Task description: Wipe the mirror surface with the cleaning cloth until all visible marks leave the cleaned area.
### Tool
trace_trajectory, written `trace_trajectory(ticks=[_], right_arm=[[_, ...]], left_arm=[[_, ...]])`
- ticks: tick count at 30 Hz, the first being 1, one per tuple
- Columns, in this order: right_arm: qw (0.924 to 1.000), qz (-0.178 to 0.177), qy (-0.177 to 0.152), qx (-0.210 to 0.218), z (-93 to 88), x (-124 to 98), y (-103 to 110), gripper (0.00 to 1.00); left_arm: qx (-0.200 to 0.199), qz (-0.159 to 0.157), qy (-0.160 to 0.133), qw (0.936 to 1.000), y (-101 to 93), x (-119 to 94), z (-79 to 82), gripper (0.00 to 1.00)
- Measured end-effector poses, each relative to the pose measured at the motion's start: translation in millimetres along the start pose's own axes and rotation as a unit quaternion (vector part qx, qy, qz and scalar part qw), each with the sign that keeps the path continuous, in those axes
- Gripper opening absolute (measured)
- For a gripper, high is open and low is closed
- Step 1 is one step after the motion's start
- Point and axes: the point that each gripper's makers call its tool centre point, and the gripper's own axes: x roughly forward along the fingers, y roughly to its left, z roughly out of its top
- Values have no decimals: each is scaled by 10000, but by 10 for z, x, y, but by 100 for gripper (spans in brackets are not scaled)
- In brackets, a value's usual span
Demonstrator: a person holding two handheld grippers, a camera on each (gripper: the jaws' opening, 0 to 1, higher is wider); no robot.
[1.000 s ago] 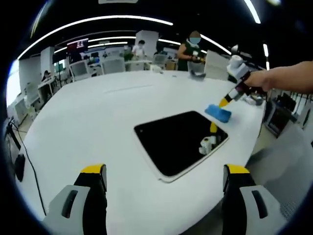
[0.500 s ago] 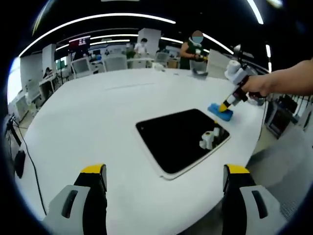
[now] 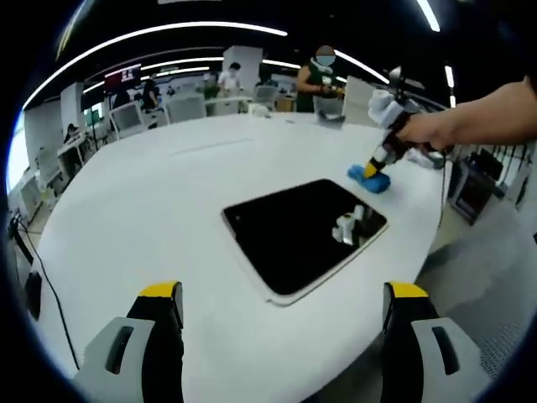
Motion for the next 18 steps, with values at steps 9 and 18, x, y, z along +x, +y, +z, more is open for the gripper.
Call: trace_trajectory(ticks=[9, 18], right_arm=[[9972, 351, -124, 645, 270, -241, 92, 4], [9973, 543, 20, 494, 237, -187, 510, 4]], left_arm=[[-9, -83, -164, 9998, -25, -2, 56, 99], [-83, -44, -163, 9998, 10, -5, 42, 99]])
